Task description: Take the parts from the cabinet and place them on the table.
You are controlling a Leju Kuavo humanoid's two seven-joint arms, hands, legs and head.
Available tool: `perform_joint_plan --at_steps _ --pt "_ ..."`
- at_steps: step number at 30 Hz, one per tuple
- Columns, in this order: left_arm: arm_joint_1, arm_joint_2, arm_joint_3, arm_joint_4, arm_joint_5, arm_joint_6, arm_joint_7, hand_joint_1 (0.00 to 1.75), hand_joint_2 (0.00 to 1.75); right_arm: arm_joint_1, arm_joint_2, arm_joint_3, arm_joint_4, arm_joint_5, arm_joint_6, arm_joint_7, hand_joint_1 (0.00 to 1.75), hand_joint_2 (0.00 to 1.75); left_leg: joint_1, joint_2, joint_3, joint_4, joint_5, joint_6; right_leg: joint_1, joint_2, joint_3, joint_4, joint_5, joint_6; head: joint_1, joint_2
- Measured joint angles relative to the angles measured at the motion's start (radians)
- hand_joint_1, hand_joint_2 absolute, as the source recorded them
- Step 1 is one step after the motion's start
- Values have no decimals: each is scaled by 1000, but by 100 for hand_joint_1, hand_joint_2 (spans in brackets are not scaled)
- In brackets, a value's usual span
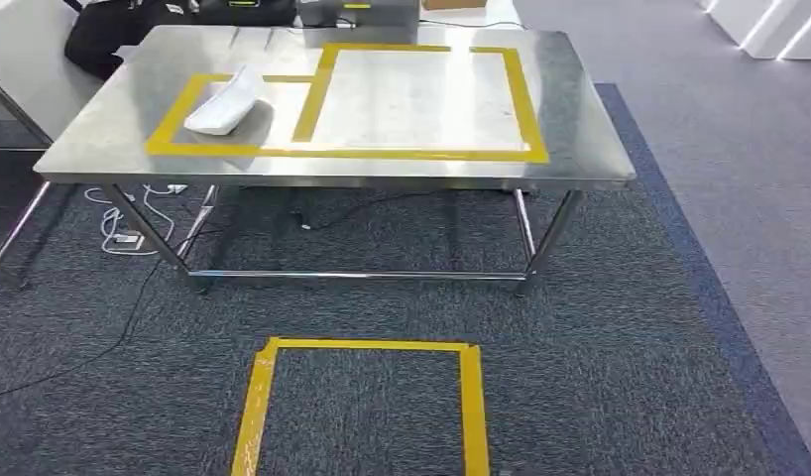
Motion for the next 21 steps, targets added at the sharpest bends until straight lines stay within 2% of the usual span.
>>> perform_joint_plan --at_steps 1,2,3,4,5,7,8,9,10,11,13,14,15,16,17,18,19,20,21 --pt "0 0 -1 0 -3 6 -4 0 0 2 0 5 0 3 -1 1 0 0 -2 -8 -7 1 6 0 0 1 33 -41 24 -4 0 0" --pt "-1 0 -2 1 -9 13 -8 0 0 3 0 10 0 10 -3 3 0 0 -4 -20 -14 4 11 -2 1 8 93 -131 65 -8 0 0" --pt "-1 0 -6 2 -14 18 -13 0 0 5 0 14 0 18 -4 3 0 0 -5 -30 -18 7 14 -4 1 26 157 -234 102 -15 0 0" --pt "-2 -2 -11 2 -17 24 -16 0 0 4 0 20 0 24 -5 4 0 0 -3 -37 -24 12 17 -7 0 80 200 -310 104 -22 0 0" --pt "-6 -3 -16 2 -23 29 -17 0 0 5 0 27 1 28 -6 4 0 0 -11 -47 -34 23 18 -9 -3 86 205 -335 97 -21 -2 0" --pt "-6 -2 -19 2 -28 34 -18 0 0 9 0 37 3 52 -15 13 0 0 -5 -67 -42 22 27 -21 2 66 202 -327 100 -24 0 0" --pt "-4 -3 -23 3 -32 36 -17 0 0 10 0 49 3 75 -23 22 0 0 -2 -78 -44 21 32 -29 5 55 203 -327 104 -30 -1 0" --pt "-3 -1 -24 4 -34 39 -16 0 0 11 3 64 5 90 -26 28 0 0 -4 -82 -49 26 31 -32 -3 40 212 -335 113 -39 1 0" --pt "-1 -2 -25 5 -37 39 -16 0 0 9 3 75 5 97 -30 30 0 0 -4 -44 -58 43 14 -36 -5 27 211 -337 116 -44 -3 0" --pt "-1 -2 -26 5 -39 39 -15 0 0 9 4 82 5 98 -32 31 0 0 -3 -13 -79 94 -26 -43 -5 16 209 -336 119 -48 -13 0" --pt "-7 -2 -31 6 -44 46 -16 0 0 15 5 91 6 101 -37 33 0 0 4 7 -145 254 -109 -55 -4 -16 205 -335 119 -48 -15 0" --pt "-7 -2 -35 6 -48 58 -19 0 0 16 5 94 6 103 -43 37 0 0 8 12 -173 325 -135 -59 -4 -33 202 -334 119 -48 -15 0" --pt "-5 -3 -38 6 -52 66 -21 0 0 16 5 97 6 105 -47 38 0 0 12 14 -178 343 -131 -63 -4 -47 202 -333 119 -48 -15 0" --pt "-2 -3 -40 6 -55 72 -24 0 0 15 5 103 6 105 -49 39 0 0 16 17 -157 313 -103 -65 -4 -59 202 -332 118 -47 -16 0" --pt "-2 -3 -41 6 -56 75 -26 0 0 15 5 106 6 106 -50 40 0 0 18 24 -121 244 -64 -65 -4 -70 203 -331 117 -45 -15 0" --pt "-2 -3 -42 6 -58 77 -27 0 0 15 5 108 6 106 -52 40 0 0 19 38 -71 147 -18 -63 -5 -81 206 -331 114 -41 -16 0" --pt "-2 -3 -43 6 -61 79 -29 0 0 15 5 110 6 107 -53 40 0 0 17 84 -26 59 13 -59 -3 -90 209 -330 112 -37 -16 0" --pt "-6 -5 -45 7 -63 80 -31 0 0 16 5 110 6 108 -53 40 0 0 3 120 -15 31 -3 -54 6 -99 202 -326 107 -29 -18 0" --pt "-7 -6 -47 7 -65 80 -31 0 0 16 5 110 6 109 -53 40 0 0 6 104 -22 34 0 -42 8 -108 207 -327 106 -24 -16 0"
